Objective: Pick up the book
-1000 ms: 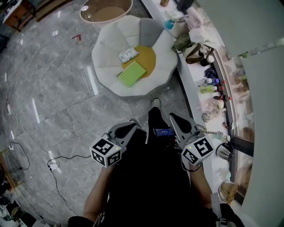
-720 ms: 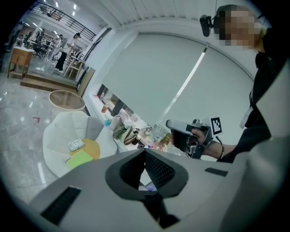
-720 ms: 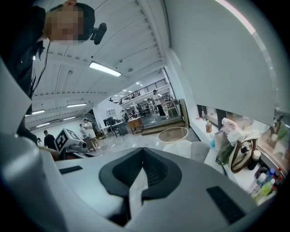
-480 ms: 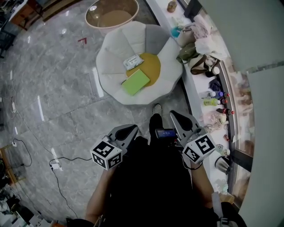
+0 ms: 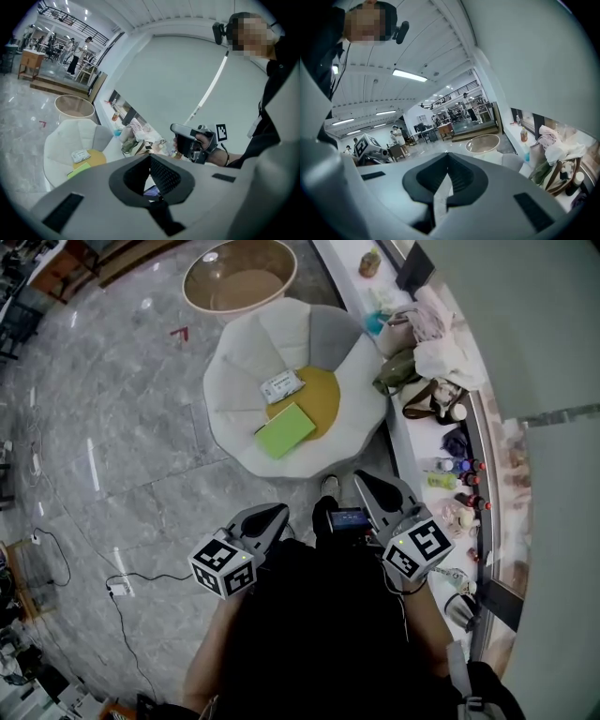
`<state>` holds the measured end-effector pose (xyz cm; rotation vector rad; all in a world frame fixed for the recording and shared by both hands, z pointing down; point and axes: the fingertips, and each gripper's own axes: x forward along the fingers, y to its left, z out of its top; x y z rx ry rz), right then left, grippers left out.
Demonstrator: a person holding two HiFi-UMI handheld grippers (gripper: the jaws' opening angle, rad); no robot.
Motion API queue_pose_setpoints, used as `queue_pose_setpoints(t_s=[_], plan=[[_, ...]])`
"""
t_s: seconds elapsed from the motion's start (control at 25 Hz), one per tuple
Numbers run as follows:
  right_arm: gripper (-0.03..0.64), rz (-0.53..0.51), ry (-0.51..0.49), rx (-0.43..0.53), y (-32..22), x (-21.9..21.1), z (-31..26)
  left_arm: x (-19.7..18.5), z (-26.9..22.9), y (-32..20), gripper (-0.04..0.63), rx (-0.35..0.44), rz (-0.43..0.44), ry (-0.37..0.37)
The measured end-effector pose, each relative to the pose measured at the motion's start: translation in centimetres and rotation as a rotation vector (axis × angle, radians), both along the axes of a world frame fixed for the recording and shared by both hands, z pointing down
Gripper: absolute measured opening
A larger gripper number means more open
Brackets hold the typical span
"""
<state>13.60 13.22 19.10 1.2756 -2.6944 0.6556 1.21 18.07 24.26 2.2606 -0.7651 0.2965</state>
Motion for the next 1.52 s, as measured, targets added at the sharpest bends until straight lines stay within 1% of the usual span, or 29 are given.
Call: queue_pose_setpoints(t_s=[0.08,0.44,0.52,0.64,0.76,0.92,1.12,1.24,1.36,1.52], plan=[[0.015,-0.022,-0.006,-0.004,-1.1,0.7,0.2,0.9,0.1,-1.0,0.014,-0.02,-0.033,0.014],[0.015,-0.12,-0.017,-0.06,-3.9,3.9,2.2,4.1,1.1,-3.9,0.014,-0.118,-0.218,0.156],[0.015,-0.144,-0.016,-0.077,-4.2,4.5,2.9,4.7,1.6,-4.0,0.014,-0.134,-0.253,0.172],[0.015,-0.167,-0.014,-0.098,-4.7,5.1,3.6,5.4,2.2,-4.0,0.014,-0.16,-0.284,0.18],[0.015,-0.186,-0.019,-0.119,-5.1,5.0,4.3,5.4,3.0,-3.9,0.014,-0.189,-0.303,0.182],[0.015,-0.215,-0.019,-0.144,-5.1,4.0,5.1,4.5,3.8,-4.0,0.014,-0.214,-0.316,0.164],[0.015,-0.225,-0.006,-0.177,-5.4,3.3,6.2,3.5,4.8,-5.0,0.014,-0.222,-0.303,0.141],[0.015,-0.216,0.006,-0.191,-5.9,2.7,6.4,2.7,5.7,-5.8,0.014,-0.235,-0.295,0.139],[0.015,-0.23,0.032,-0.199,-6.4,1.6,6.5,2.0,6.5,-7.1,0.014,-0.245,-0.286,0.145],[0.015,-0.242,0.055,-0.204,-7.6,0.1,7.0,1.5,7.5,-9.2,0.014,-0.235,-0.258,0.146]])
